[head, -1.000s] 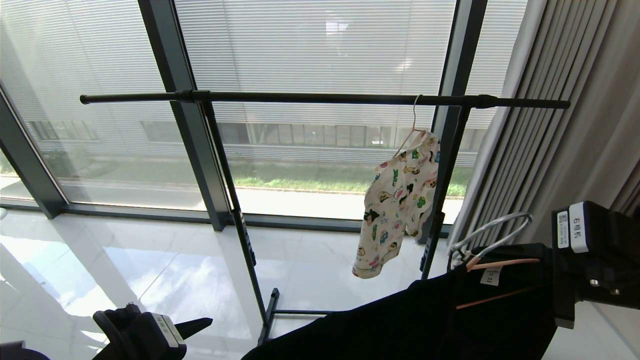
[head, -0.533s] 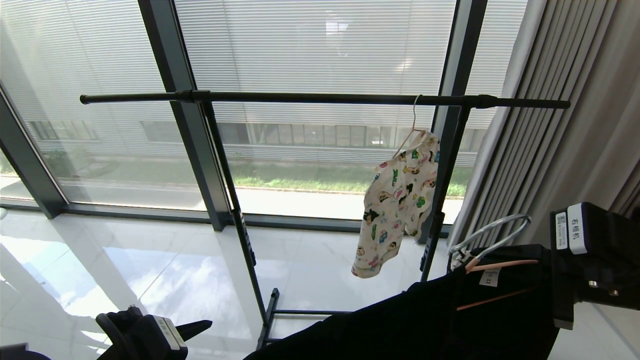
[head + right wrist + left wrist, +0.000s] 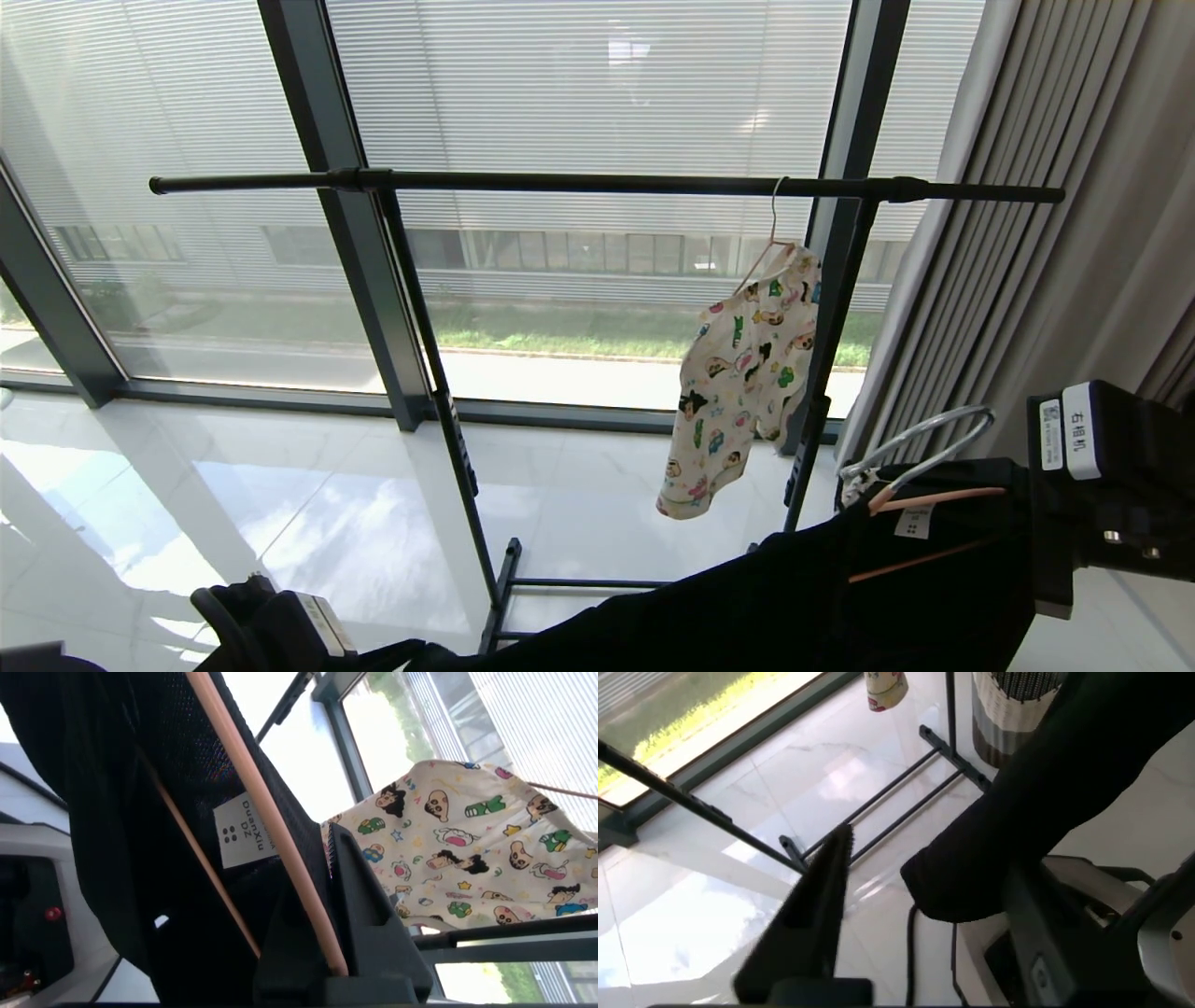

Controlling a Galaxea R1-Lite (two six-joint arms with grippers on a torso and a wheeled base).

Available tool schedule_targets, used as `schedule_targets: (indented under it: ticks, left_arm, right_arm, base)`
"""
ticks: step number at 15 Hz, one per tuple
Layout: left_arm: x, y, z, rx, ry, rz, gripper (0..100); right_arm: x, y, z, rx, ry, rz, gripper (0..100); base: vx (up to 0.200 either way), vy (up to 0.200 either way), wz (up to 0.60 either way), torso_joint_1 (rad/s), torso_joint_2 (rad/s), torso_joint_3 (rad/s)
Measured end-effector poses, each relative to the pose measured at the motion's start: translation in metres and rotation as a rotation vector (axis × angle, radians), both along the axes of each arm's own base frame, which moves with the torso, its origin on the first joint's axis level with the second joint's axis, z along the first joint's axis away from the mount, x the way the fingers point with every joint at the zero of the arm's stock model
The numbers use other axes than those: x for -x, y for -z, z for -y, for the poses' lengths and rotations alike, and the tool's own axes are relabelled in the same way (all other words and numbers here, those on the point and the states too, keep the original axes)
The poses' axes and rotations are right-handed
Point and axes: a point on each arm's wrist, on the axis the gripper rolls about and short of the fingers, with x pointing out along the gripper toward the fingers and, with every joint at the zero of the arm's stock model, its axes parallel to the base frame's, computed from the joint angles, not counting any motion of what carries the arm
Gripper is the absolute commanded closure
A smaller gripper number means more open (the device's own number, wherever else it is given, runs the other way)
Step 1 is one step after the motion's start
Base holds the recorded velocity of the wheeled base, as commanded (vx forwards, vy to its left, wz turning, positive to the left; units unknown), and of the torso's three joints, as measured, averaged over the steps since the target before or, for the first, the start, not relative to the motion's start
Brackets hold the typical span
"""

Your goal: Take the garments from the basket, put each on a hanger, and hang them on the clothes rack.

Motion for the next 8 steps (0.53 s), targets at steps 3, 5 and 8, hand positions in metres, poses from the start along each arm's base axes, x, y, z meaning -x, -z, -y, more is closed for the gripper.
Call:
schedule_targets:
  ticks: [3, 5, 8]
  left_arm:
    - [-0.0002, 0.0002, 0.0001, -0.002, -0.004, 0.0, 100]
    - [-0.0006, 0.0013, -0.0014, -0.009, -0.023, 0.002, 100]
    - [-0.0058, 0.0053, -0.0099, -0.048, -0.148, 0.018, 100]
  right_arm:
    - [0.0026, -0.0028, 0.0017, -0.006, 0.005, 0.015, 100]
    - [0.0045, -0.0043, 0.0032, -0.006, 0.019, 0.025, 100]
    - [0.0076, -0.0072, 0.0056, -0.011, 0.04, 0.039, 100]
  base:
    - [0.0, 0.0, 0.0, 0.0, 0.0, 0.0]
    - [0.0, 0.0, 0.0, 0.0, 0.0, 0.0]
    - [0.0, 0.0, 0.0, 0.0, 0.0, 0.0]
